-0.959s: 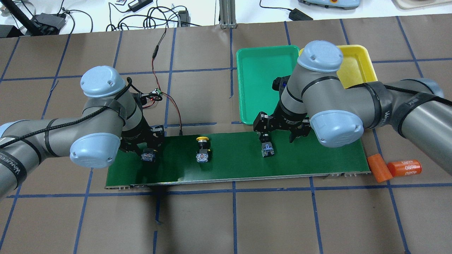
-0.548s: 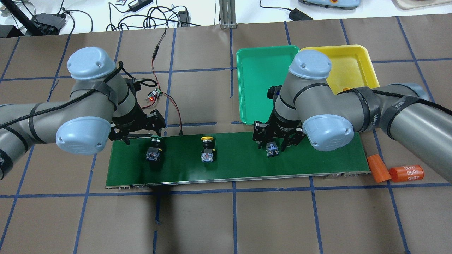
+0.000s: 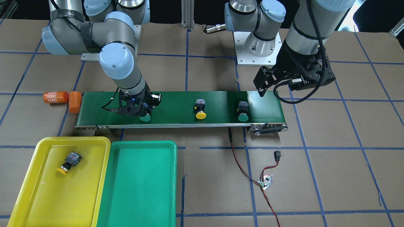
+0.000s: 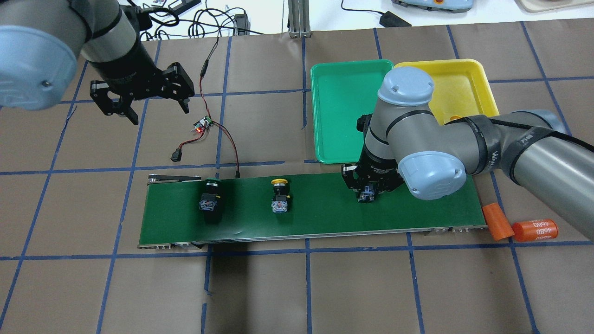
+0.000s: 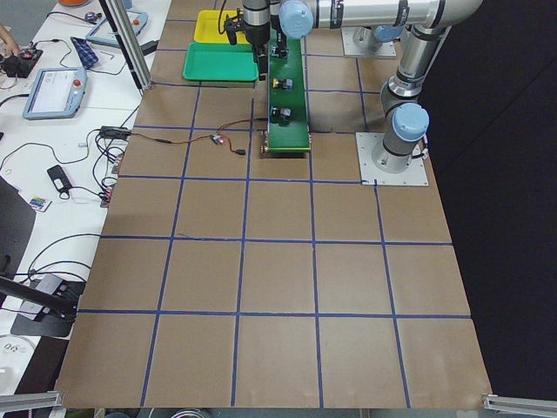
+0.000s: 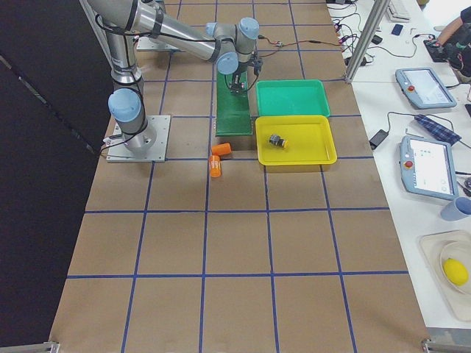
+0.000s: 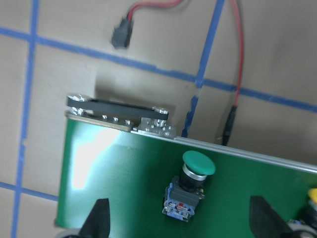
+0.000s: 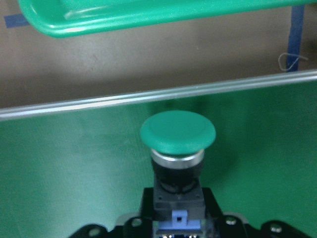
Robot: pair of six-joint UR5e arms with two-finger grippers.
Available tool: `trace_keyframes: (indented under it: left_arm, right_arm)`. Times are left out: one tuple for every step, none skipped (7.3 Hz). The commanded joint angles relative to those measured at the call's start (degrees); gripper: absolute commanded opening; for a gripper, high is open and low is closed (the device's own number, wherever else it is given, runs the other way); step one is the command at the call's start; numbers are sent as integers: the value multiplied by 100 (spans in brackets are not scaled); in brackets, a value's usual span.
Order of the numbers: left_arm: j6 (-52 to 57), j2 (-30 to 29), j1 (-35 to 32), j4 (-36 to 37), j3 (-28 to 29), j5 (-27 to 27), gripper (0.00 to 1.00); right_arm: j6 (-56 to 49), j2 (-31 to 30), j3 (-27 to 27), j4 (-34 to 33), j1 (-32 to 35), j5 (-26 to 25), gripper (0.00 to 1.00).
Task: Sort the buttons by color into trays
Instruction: 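Carry the green button toward the green tray with the right gripper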
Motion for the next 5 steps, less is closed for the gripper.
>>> trace_keyframes:
  left_arm:
    - [127,5,58,-418,406,-12,100]
    - [206,-56,84,-471,425,31,100]
    - [442,-56,110,-480,494,84,100]
    - [548,-39,163,-437,478,102,100]
    - [549,-178,163,-254,599,50,100]
  right_arm:
    - [-48,-24,-531,-215,-83,-109,0]
    - [-109,403,-926,-809,-101,-509,0]
    - [-93,929,-1269,-1224,-110,-696,0]
    - [-75,1396,-1507,-1602,-119,-698,2]
    - [-92,1609,-1536,-2075,-171,-733,75]
